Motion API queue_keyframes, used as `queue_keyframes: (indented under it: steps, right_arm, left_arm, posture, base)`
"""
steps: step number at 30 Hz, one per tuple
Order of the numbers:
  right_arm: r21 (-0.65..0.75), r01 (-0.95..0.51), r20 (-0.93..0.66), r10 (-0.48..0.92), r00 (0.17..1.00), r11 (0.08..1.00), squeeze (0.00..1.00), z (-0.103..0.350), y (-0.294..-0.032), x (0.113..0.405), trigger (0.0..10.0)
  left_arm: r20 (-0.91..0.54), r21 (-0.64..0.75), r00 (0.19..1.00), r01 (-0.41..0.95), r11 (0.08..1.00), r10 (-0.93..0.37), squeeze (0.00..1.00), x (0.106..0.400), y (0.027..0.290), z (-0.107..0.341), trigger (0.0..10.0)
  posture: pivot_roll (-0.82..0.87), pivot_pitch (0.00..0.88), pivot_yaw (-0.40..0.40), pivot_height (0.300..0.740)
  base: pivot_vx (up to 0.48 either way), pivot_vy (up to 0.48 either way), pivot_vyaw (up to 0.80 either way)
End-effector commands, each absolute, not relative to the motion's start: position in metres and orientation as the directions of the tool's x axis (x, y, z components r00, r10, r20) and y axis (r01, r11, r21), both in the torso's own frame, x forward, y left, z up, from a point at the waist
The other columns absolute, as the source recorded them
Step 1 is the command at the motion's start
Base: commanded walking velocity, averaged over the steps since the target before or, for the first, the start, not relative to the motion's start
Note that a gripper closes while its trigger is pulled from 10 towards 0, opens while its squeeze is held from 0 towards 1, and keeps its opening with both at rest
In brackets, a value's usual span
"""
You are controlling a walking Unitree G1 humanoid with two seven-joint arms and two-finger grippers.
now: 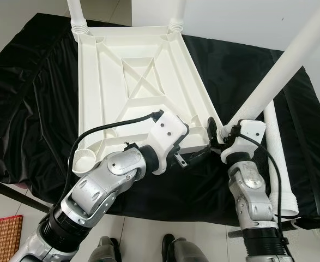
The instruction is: Building children table
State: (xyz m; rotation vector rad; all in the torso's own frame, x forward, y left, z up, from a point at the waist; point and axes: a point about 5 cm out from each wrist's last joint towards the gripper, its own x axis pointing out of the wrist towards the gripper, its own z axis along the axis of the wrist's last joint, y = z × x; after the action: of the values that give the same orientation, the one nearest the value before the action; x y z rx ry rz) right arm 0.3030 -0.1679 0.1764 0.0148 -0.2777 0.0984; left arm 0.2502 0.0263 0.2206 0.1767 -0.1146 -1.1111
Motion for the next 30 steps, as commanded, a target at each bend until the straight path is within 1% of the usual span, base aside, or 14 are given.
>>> queue_keyframes:
  steps: [1, 2, 4, 5, 7, 10, 12, 15, 17, 21, 23, 28, 29, 30]
  right_arm:
    - [-0.024, -0.171, 0.309, 0.170, 0.936, 0.985, 0.00, 0.184, -0.170, 0.298, 10.0]
    - [-0.024, -0.171, 0.309, 0.170, 0.936, 0.985, 0.00, 0.184, -0.170, 0.298, 10.0]
    - [-0.039, -0.249, 0.307, 0.249, 0.919, 0.968, 0.00, 0.188, -0.173, 0.296, 10.0]
    - [-0.039, -0.249, 0.307, 0.249, 0.919, 0.968, 0.00, 0.188, -0.173, 0.296, 10.0]
    - [-0.072, -0.315, 0.300, 0.322, 0.898, 0.946, 0.00, 0.192, -0.176, 0.293, 10.0]
    - [-0.090, -0.349, 0.293, 0.359, 0.886, 0.933, 0.00, 0.193, -0.179, 0.292, 10.0]
    - [-0.117, -0.407, 0.276, 0.424, 0.863, 0.906, 0.00, 0.196, -0.183, 0.291, 10.0]
    - [-0.127, -0.428, 0.269, 0.447, 0.853, 0.895, 0.00, 0.197, -0.184, 0.292, 10.0]
    - [-0.142, -0.470, 0.246, 0.491, 0.836, 0.871, 0.00, 0.198, -0.187, 0.292, 10.0]
    - [-0.142, -0.489, 0.237, 0.509, 0.828, 0.861, 0.00, 0.199, -0.188, 0.291, 10.0]
    - [-0.143, -0.530, 0.208, 0.549, 0.810, 0.836, 0.00, 0.198, -0.192, 0.290, 10.0]
    - [-0.152, -0.558, 0.174, 0.578, 0.797, 0.816, 0.00, 0.196, -0.196, 0.289, 10.0]
    - [-0.158, -0.579, 0.145, 0.599, 0.787, 0.800, 0.00, 0.194, -0.201, 0.289, 9.8]
    - [-0.158, -0.579, 0.145, 0.599, 0.787, 0.800, 0.00, 0.194, -0.201, 0.289, 9.8]
  left_arm:
    - [-0.021, 0.202, 0.339, 0.923, 0.328, -0.941, 0.00, 0.239, 0.021, 0.218, 10.0]
    - [-0.021, 0.202, 0.339, 0.923, 0.328, -0.941, 0.00, 0.239, 0.021, 0.218, 10.0]
    - [-0.032, 0.200, 0.323, 0.929, 0.310, -0.946, 0.00, 0.235, 0.021, 0.215, 10.0]
    - [-0.032, 0.200, 0.323, 0.929, 0.310, -0.946, 0.00, 0.235, 0.021, 0.215, 10.0]
    - [-0.041, 0.198, 0.311, 0.934, 0.297, -0.950, 0.00, 0.233, 0.021, 0.214, 10.0]
    - [-0.045, 0.198, 0.305, 0.936, 0.290, -0.951, 0.00, 0.232, 0.021, 0.213, 10.0]
    - [-0.051, 0.199, 0.299, 0.938, 0.283, -0.953, 0.00, 0.231, 0.021, 0.212, 10.0]
    - [-0.052, 0.200, 0.297, 0.938, 0.282, -0.953, 0.00, 0.231, 0.021, 0.212, 10.0]
    - [-0.053, 0.201, 0.299, 0.938, 0.283, -0.953, 0.00, 0.231, 0.021, 0.213, 10.0]
    - [-0.054, 0.202, 0.299, 0.938, 0.283, -0.953, 0.00, 0.231, 0.021, 0.213, 10.0]
    - [-0.054, 0.200, 0.300, 0.938, 0.284, -0.952, 0.00, 0.230, 0.022, 0.212, 10.0]
    - [-0.058, 0.193, 0.294, 0.941, 0.279, -0.954, 0.00, 0.228, 0.022, 0.211, 10.0]
    - [-0.063, 0.188, 0.289, 0.943, 0.273, -0.955, 0.00, 0.227, 0.023, 0.211, 10.0]
    - [-0.063, 0.188, 0.289, 0.943, 0.273, -0.955, 0.00, 0.227, 0.023, 0.211, 10.0]
  posture:
    - [0.07, 0.186, -0.056, 0.740]
    - [0.07, 0.186, -0.056, 0.740]
    - [0.07, 0.192, -0.056, 0.740]
    - [0.07, 0.192, -0.056, 0.740]
    - [0.07, 0.196, -0.051, 0.740]
    - [0.07, 0.196, -0.051, 0.740]
    - [0.07, 0.196, -0.051, 0.740]
    - [0.07, 0.196, -0.051, 0.740]
    - [0.07, 0.198, -0.049, 0.740]
    - [0.07, 0.198, -0.049, 0.740]
    - [0.07, 0.198, -0.051, 0.740]
    - [0.08, 0.199, -0.053, 0.740]
    - [0.08, 0.199, -0.053, 0.740]
    - [0.08, 0.199, -0.053, 0.740]
  base:
    - [0.000, 0.000, 0.00]
    - [0.000, 0.000, 0.00]
    - [0.000, 0.000, 0.00]
    - [0.000, 0.000, 0.00]
    - [0.000, 0.000, 0.00]
    - [0.000, 0.000, 0.00]
    - [0.000, 0.000, 0.00]
    - [0.000, 0.000, 0.00]
    - [0.000, 0.000, 0.00]
    - [0.000, 0.000, 0.00]
    - [0.000, 0.000, 0.00]
    - [0.000, 0.000, 0.00]
    - [0.000, 0.000, 0.00]
    - [0.000, 0.000, 0.00]
